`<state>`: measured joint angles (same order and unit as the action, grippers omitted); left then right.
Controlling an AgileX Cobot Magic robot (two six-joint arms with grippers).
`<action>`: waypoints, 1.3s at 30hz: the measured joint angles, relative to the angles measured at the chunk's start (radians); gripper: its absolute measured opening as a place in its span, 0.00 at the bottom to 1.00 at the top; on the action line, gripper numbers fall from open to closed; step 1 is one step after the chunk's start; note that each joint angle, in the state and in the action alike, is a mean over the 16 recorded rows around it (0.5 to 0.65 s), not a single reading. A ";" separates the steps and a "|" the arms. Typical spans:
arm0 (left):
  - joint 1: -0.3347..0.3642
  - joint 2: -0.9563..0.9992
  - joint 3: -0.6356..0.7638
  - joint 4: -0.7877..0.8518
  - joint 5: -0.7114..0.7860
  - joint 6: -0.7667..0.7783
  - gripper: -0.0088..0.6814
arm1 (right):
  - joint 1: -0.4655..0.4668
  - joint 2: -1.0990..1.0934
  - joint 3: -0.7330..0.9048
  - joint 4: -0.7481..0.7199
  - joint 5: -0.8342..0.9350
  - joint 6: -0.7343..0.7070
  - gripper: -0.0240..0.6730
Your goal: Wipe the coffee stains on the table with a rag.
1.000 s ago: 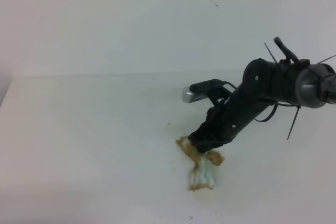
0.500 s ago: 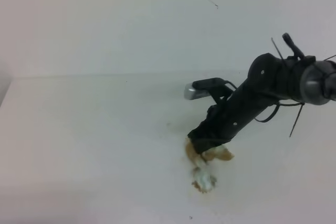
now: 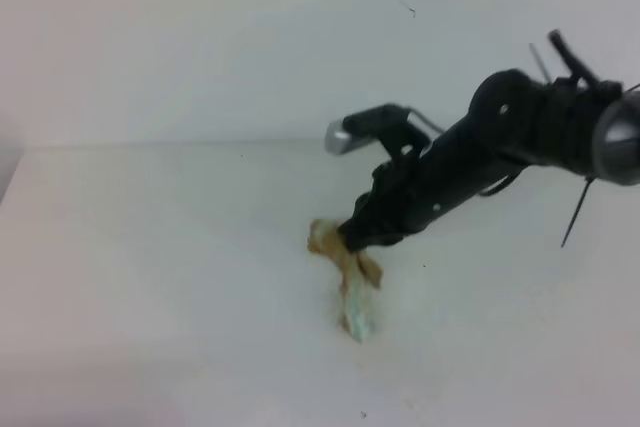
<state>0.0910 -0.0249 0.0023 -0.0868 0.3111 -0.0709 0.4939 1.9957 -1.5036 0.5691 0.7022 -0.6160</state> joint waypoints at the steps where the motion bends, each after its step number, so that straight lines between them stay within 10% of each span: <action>1: 0.000 0.000 0.000 0.000 0.000 0.000 0.01 | -0.009 -0.021 0.000 -0.014 -0.004 0.002 0.03; 21: 0.000 -0.002 0.009 -0.001 -0.001 0.000 0.01 | -0.346 -0.323 0.215 -0.136 -0.047 0.020 0.03; 39: 0.000 -0.002 0.028 -0.001 0.000 0.000 0.01 | -0.387 -0.256 0.475 -0.122 -0.246 0.017 0.12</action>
<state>0.0910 -0.0265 0.0305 -0.0878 0.3111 -0.0709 0.1068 1.7393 -1.0282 0.4472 0.4558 -0.5995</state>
